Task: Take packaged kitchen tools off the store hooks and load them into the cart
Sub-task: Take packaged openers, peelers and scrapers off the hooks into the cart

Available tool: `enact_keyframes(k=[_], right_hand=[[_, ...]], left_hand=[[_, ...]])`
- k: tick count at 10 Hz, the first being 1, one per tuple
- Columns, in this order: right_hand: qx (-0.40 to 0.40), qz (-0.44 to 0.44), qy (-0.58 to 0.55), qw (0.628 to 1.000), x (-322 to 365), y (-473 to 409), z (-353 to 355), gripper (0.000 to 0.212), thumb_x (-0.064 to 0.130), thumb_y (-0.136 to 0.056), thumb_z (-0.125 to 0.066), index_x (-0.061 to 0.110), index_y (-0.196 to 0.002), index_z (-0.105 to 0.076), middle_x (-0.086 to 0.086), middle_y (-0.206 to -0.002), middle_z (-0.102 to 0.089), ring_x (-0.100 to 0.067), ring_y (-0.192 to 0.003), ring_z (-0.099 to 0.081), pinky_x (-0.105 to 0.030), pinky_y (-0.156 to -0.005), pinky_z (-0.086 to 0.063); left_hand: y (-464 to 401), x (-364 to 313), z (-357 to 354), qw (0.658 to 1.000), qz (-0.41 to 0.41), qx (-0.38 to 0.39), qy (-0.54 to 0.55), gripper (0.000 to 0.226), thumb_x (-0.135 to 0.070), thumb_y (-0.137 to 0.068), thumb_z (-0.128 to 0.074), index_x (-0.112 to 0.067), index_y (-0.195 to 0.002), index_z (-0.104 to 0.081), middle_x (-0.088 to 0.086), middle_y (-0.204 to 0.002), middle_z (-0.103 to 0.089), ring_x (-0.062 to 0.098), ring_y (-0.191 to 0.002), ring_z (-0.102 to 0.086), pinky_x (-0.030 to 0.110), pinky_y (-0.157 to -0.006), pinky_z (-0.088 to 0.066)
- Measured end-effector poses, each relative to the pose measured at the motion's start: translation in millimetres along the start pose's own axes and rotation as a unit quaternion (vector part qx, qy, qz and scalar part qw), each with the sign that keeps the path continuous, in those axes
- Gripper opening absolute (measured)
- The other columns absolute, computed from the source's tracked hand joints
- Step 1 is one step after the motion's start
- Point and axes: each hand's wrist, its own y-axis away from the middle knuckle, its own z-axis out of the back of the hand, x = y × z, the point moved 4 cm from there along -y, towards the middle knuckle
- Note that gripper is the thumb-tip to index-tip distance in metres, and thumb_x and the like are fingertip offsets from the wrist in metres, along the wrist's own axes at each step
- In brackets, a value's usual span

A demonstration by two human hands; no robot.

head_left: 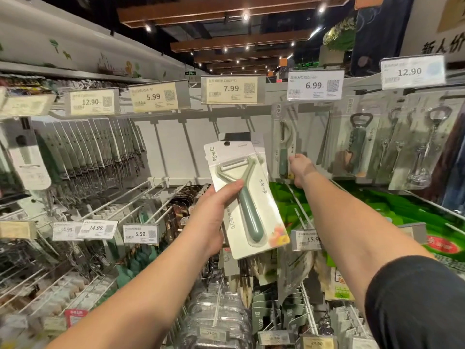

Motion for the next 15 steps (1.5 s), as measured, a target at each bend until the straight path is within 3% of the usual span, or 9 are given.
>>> enact_keyframes(k=[2,4,5,6,7,9,11,13,15], right_hand=[[-0.007,-0.04,0.088,0.995,-3.2,27.1,0.2,0.041,0.008,-0.103,-0.04,-0.003,-0.142,-0.046,0.002,-0.078,-0.042,-0.01,-0.063,-0.04,-0.019,-0.056,-0.037],[0.11,0.054,-0.072,0.99,28.7,197.2,-17.8,0.017,0.029,-0.102,-0.051,0.02,-0.113,-0.06,0.0,-0.104,-0.067,-0.012,-0.085,-0.062,-0.027,-0.071,-0.047],[0.166,0.103,0.029,0.98,27.9,279.1,-28.8,0.03,0.049,-0.097,-0.056,0.029,-0.119,-0.054,0.009,-0.115,-0.065,-0.007,-0.095,-0.065,-0.023,-0.073,-0.054],[0.191,0.105,0.074,0.973,26.6,326.1,-43.4,0.073,0.057,-0.081,-0.072,0.034,-0.141,-0.038,0.011,-0.132,-0.055,-0.012,-0.11,-0.064,-0.039,-0.095,-0.056],[0.165,0.14,0.235,0.948,23.9,341.2,-55.7,0.102,0.054,-0.079,-0.075,0.03,-0.158,-0.015,0.006,-0.153,-0.033,-0.014,-0.139,-0.038,-0.035,-0.114,-0.034],[0.093,0.15,0.204,0.963,23.9,344.1,-56.8,0.063,0.039,-0.085,-0.07,0.034,-0.141,-0.042,0.013,-0.125,-0.054,-0.007,-0.109,-0.056,-0.03,-0.09,-0.05],[0.051,0.082,0.043,0.994,10.7,336.8,-53.3,0.038,0.024,-0.089,-0.068,0.043,-0.116,-0.048,0.019,-0.104,-0.066,-0.006,-0.093,-0.069,-0.033,-0.087,-0.057],[-0.042,0.076,0.046,0.995,17.3,319.1,-46.1,0.065,0.037,-0.069,-0.065,0.035,-0.132,-0.046,0.005,-0.121,-0.063,-0.017,-0.104,-0.066,-0.05,-0.089,-0.057],[-0.089,0.121,0.129,0.98,41.9,305.1,-49.4,0.088,0.035,-0.089,-0.068,0.018,-0.159,-0.017,-0.003,-0.16,-0.025,-0.02,-0.145,-0.032,-0.037,-0.117,-0.03]], left_hand=[[8.2,-6.7,10.0,1.0,-0.018,0.015,-0.008,0.035,-0.021,-0.085,-0.072,-0.01,-0.117,-0.063,0.003,-0.088,-0.077,0.019,-0.077,-0.075,0.032,-0.062,-0.058],[35.4,-0.9,44.4,0.997,-0.068,-0.012,-0.025,0.032,-0.015,-0.089,-0.07,-0.015,-0.12,-0.065,0.008,-0.106,-0.077,0.025,-0.099,-0.074,0.041,-0.084,-0.057],[45.9,5.0,54.5,0.997,-0.077,-0.016,-0.015,0.032,-0.014,-0.091,-0.069,-0.014,-0.122,-0.065,0.009,-0.109,-0.076,0.026,-0.1,-0.074,0.042,-0.085,-0.058],[52.1,10.1,61.8,0.996,-0.082,-0.018,-0.015,0.036,-0.015,-0.091,-0.071,-0.013,-0.126,-0.062,0.008,-0.113,-0.075,0.026,-0.103,-0.073,0.045,-0.088,-0.057],[55.0,13.3,68.3,0.996,-0.079,-0.02,-0.028,0.043,-0.019,-0.089,-0.074,-0.015,-0.129,-0.059,0.002,-0.115,-0.075,0.019,-0.105,-0.072,0.039,-0.088,-0.057],[59.6,10.1,79.0,0.998,-0.053,0.005,-0.034,0.03,-0.02,-0.092,-0.071,-0.017,-0.121,-0.062,-0.001,-0.102,-0.078,0.014,-0.09,-0.075,0.036,-0.07,-0.061],[58.4,6.1,89.6,0.998,-0.046,0.028,-0.023,0.023,-0.011,-0.094,-0.066,-0.015,-0.116,-0.064,0.003,-0.107,-0.077,0.019,-0.101,-0.073,0.042,-0.089,-0.056],[48.4,-7.6,106.4,0.997,-0.063,0.027,-0.026,0.023,-0.005,-0.093,-0.064,-0.017,-0.113,-0.065,0.002,-0.107,-0.077,0.018,-0.103,-0.072,0.034,-0.086,-0.055],[42.9,-16.0,113.3,0.998,-0.061,0.011,-0.014,0.022,-0.01,-0.093,-0.066,-0.017,-0.114,-0.066,0.0,-0.105,-0.078,0.013,-0.098,-0.073,0.03,-0.079,-0.055]])
